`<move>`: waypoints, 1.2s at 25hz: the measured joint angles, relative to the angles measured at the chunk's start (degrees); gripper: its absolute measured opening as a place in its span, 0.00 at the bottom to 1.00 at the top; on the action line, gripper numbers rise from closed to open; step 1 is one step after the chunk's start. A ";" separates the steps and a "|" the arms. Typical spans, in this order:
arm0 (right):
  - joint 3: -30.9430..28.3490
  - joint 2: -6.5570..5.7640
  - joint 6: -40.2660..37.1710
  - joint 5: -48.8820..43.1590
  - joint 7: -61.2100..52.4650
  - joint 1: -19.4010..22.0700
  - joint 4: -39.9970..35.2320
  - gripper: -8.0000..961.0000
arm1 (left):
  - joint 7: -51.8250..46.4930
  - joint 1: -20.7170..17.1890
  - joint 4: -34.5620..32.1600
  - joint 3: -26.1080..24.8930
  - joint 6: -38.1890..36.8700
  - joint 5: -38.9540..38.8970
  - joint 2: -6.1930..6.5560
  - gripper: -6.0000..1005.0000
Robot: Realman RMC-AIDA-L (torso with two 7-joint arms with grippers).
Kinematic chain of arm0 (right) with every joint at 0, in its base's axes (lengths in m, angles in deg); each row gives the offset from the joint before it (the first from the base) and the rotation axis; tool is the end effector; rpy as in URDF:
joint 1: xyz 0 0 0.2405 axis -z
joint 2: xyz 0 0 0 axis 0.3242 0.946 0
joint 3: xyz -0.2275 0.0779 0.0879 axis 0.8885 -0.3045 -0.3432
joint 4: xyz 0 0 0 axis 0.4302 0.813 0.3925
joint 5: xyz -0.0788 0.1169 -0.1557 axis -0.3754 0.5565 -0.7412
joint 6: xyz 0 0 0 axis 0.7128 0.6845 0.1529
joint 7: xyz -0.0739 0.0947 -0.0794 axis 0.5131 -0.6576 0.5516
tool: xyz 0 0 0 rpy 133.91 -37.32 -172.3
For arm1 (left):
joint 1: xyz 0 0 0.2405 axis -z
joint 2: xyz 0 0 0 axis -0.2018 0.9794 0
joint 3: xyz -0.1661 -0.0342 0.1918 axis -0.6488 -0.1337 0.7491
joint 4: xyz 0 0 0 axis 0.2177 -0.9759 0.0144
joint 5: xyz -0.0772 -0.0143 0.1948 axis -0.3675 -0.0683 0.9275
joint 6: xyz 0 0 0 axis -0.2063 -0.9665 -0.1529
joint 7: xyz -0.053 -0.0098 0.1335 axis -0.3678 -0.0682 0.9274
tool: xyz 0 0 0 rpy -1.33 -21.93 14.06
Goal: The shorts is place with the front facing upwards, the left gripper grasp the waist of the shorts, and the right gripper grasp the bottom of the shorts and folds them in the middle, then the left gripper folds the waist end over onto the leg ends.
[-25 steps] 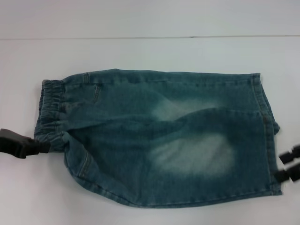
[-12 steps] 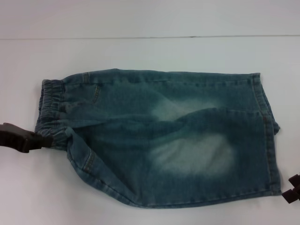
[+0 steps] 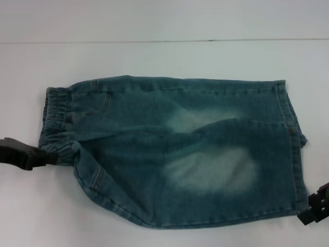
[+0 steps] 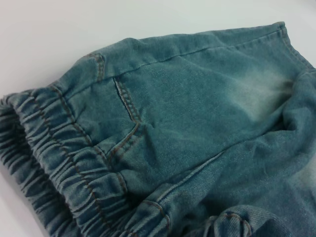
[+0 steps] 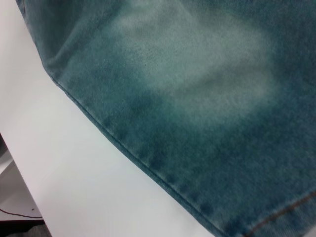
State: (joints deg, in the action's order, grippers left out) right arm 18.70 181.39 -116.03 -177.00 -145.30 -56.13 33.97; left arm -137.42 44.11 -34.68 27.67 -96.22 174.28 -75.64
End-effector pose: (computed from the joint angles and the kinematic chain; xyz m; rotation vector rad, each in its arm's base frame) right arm 0.3088 0.3122 0.0444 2.7944 -1.3160 0.3959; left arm -0.3084 0.3249 0.0620 -2.5832 -1.2463 -0.0685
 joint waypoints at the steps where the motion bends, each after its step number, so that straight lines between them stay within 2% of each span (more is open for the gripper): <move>1: 0.13 0.15 0.31 0.00 0.01 -0.14 0.33 0.79 | 0.02 -0.01 0.01 -0.01 0.02 0.00 -0.02 0.05; 5: 0.21 0.91 1.07 -0.03 0.48 -0.49 0.70 0.79 | 0.14 -0.03 0.08 0.00 0.06 0.00 -0.11 0.05; 8: 0.63 1.35 2.36 -0.03 0.64 -0.73 1.13 0.70 | 0.17 -0.04 0.08 -0.01 0.12 0.00 -0.11 0.05; 19: 0.71 1.05 3.80 0.30 1.29 -1.13 2.43 0.49 | 0.33 0.16 1.03 0.26 0.86 -0.04 -0.21 0.05; 24: 0.67 0.99 3.80 0.33 1.29 -1.10 2.28 0.22 | 0.42 0.24 1.06 0.35 0.94 -0.07 -0.29 0.05; 30: -0.31 0.70 3.31 0.52 1.80 -0.89 1.82 0.06 | 0.10 0.45 1.06 0.24 0.82 -0.10 -0.26 0.05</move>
State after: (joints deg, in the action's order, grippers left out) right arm 18.39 182.09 -112.72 -176.48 -143.50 -57.02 35.79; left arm -137.32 44.56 -33.62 27.92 -95.40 174.18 -75.90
